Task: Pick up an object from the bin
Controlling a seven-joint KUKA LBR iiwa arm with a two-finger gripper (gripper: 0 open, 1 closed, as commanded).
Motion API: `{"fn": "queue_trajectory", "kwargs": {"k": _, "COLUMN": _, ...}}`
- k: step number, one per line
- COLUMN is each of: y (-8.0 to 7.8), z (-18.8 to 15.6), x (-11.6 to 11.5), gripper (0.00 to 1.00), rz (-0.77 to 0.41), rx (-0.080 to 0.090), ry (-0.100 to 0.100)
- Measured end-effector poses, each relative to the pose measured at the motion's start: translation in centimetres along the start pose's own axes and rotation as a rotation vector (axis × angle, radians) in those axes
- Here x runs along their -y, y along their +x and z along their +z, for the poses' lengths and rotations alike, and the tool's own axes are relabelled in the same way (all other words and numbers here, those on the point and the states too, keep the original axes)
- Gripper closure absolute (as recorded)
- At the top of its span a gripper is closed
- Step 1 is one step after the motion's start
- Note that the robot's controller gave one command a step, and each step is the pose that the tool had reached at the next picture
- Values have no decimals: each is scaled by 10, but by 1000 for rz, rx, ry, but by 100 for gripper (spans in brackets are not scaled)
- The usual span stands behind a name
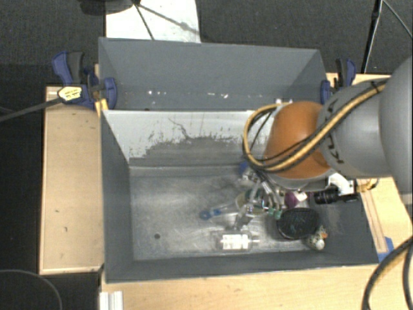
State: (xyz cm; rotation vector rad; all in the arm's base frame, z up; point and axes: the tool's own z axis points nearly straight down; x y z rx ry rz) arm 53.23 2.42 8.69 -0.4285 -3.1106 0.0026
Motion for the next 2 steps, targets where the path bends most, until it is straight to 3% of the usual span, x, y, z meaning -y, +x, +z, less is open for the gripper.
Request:
{"fn": "queue_trajectory", "kwargs": {"k": 1, "y": 0, "z": -1, "x": -2, "gripper": 100, "rz": 1, "rx": 2, "ry": -3}}
{"fn": "queue_trajectory", "kwargs": {"k": 2, "y": -5, "z": -159, "x": -16, "gripper": 100, "rz": -34, "rx": 12, "ry": -6}}
